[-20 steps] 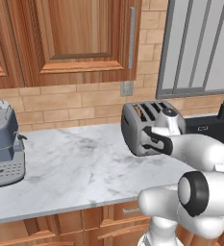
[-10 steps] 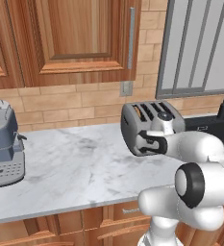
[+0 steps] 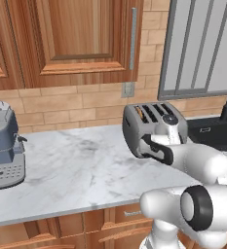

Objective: Start the toaster. Once the lever pops up, take the bread to the plate on the dining counter.

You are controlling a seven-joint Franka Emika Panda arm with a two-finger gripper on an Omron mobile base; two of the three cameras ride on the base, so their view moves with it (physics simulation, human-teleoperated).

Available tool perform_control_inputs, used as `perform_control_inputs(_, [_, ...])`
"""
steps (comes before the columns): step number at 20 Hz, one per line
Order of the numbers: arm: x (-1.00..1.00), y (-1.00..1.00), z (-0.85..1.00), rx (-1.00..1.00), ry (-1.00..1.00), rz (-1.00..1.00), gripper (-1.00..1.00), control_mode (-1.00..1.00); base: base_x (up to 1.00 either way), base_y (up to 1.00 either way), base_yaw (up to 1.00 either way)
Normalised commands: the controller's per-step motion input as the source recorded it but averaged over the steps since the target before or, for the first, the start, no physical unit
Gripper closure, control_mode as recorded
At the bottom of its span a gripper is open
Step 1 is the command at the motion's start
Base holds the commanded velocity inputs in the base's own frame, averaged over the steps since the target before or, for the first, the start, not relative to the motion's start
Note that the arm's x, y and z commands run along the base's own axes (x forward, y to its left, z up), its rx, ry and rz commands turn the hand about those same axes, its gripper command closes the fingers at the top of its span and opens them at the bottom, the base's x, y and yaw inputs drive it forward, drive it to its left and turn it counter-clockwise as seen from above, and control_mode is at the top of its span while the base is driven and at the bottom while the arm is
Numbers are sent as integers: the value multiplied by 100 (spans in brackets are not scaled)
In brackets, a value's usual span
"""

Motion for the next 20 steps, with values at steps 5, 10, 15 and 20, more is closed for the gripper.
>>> perform_control_inputs(5, [-55,0,51,3,-10,0,-100,-100,0,0,0])
perform_control_inputs(10, [-40,0,55,3,-7,0,-100,-100,0,0,0])
perform_control_inputs(15, [3,-1,61,3,1,0,-100,-100,0,0,0])
perform_control_inputs(20, [32,-5,51,2,7,0,-100,-100,0,0,0])
